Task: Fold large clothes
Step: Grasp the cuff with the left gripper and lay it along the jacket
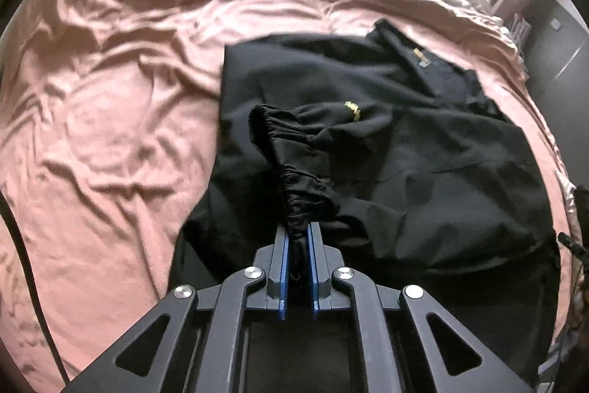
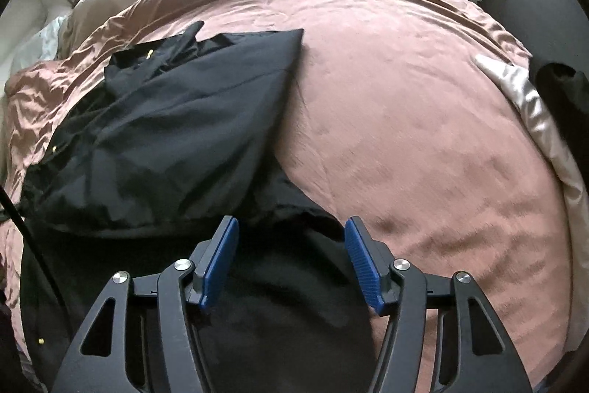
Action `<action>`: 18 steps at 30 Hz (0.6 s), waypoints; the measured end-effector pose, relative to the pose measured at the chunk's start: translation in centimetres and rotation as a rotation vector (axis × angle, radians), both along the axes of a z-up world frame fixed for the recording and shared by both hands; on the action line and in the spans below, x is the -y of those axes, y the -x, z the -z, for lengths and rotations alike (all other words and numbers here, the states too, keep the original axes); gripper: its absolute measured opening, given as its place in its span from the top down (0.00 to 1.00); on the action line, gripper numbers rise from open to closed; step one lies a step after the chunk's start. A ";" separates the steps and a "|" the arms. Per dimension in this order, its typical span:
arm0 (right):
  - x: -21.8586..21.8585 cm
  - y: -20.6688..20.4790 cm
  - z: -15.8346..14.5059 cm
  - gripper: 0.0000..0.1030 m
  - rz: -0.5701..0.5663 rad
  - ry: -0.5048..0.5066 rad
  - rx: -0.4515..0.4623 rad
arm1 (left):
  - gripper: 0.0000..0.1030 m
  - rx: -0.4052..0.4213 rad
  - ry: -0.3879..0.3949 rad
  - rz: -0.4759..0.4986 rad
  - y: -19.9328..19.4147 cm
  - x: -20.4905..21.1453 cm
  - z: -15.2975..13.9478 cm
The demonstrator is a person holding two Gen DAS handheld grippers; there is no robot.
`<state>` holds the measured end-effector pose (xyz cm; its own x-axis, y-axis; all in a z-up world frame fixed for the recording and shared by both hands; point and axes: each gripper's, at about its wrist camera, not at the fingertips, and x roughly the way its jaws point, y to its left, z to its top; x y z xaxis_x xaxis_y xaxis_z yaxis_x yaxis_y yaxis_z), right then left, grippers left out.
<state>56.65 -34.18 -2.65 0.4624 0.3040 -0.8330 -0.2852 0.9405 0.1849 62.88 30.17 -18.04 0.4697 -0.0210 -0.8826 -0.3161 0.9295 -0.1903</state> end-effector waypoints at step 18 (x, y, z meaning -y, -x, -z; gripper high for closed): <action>0.6 -5.9 3.2 0.46 0.181 0.130 -0.021 | 0.76 -0.034 -0.003 -0.007 0.8 -0.7 0.9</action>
